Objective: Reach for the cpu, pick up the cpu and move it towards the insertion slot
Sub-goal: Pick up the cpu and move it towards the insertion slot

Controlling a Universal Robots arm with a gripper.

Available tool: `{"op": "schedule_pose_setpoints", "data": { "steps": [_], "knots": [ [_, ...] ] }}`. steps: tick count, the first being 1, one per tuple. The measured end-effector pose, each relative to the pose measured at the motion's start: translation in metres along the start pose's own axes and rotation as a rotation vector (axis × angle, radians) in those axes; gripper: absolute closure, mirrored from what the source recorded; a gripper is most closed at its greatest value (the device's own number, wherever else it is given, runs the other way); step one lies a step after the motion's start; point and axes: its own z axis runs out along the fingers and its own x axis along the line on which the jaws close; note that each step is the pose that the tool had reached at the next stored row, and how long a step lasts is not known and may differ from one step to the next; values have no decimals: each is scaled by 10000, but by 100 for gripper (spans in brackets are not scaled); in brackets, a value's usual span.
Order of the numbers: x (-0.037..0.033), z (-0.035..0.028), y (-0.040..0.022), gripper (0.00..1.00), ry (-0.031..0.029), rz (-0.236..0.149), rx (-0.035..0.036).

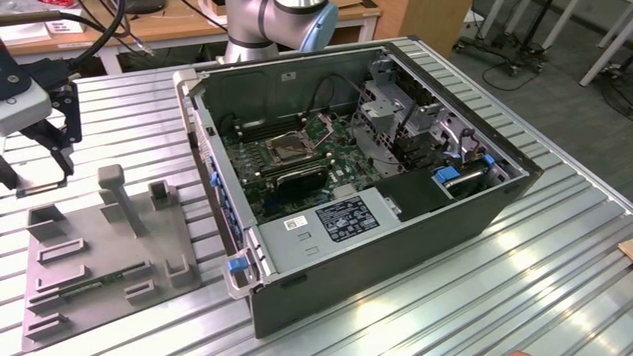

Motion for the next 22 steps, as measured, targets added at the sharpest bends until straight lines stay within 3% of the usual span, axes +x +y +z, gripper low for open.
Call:
{"op": "schedule_pose_setpoints", "data": {
  "steps": [22],
  "knots": [
    [-381,6,-7,46,-1,1,-15]
  ]
}}
